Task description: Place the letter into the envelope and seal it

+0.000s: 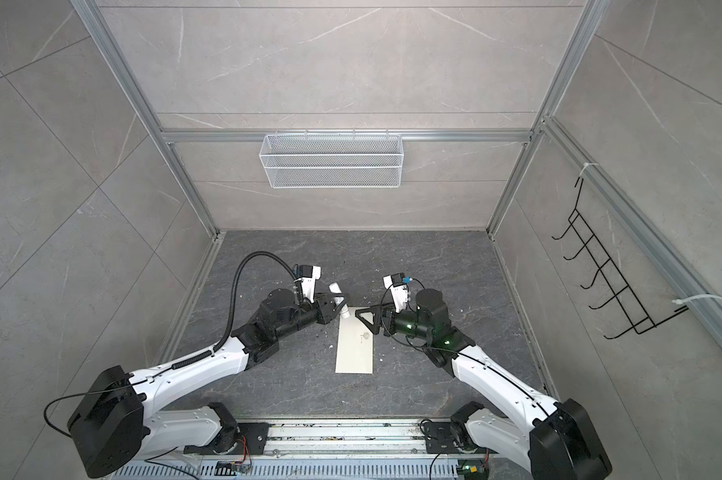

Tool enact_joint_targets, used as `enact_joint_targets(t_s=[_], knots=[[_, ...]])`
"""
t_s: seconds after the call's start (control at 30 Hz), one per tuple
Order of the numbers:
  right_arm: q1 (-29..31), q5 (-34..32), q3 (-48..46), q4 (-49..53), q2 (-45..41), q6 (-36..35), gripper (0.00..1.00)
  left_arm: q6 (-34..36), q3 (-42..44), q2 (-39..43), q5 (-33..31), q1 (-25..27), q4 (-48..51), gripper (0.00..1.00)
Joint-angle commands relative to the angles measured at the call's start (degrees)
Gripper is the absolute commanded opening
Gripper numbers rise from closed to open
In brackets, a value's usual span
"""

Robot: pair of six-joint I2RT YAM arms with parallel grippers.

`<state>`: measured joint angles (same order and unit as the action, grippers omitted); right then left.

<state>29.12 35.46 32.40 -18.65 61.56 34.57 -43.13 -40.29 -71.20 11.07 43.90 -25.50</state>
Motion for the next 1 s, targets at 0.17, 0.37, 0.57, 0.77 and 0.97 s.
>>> enact_joint_targets(t_s=[0.17,0.37,0.57,0.77,0.97], knots=[[1.17,5.63,-1.94,-10.26,0.09,2.88,0.78,-5.97,-1.36,1.31,7.05,-0.5,-8.07,0.0],[2.34,5.73,-1.56,-11.59,1.67,2.9,0.76,-7.72,-1.29,1.06,8.64,-0.65,-9.97,0.0],[2.82,5.75,-1.47,-12.17,2.65,2.96,0.73,-8.88,-0.94,1.15,9.43,-1.27,-11.33,0.0],[3.2,5.93,-1.43,-12.79,3.28,3.47,0.69,-9.85,-0.58,1.03,9.92,-1.82,-12.3,0.0],[3.54,5.95,-1.06,-15.06,4.33,4.49,0.65,-10.34,-0.58,0.64,10.77,-1.95,-12.82,0.0]])
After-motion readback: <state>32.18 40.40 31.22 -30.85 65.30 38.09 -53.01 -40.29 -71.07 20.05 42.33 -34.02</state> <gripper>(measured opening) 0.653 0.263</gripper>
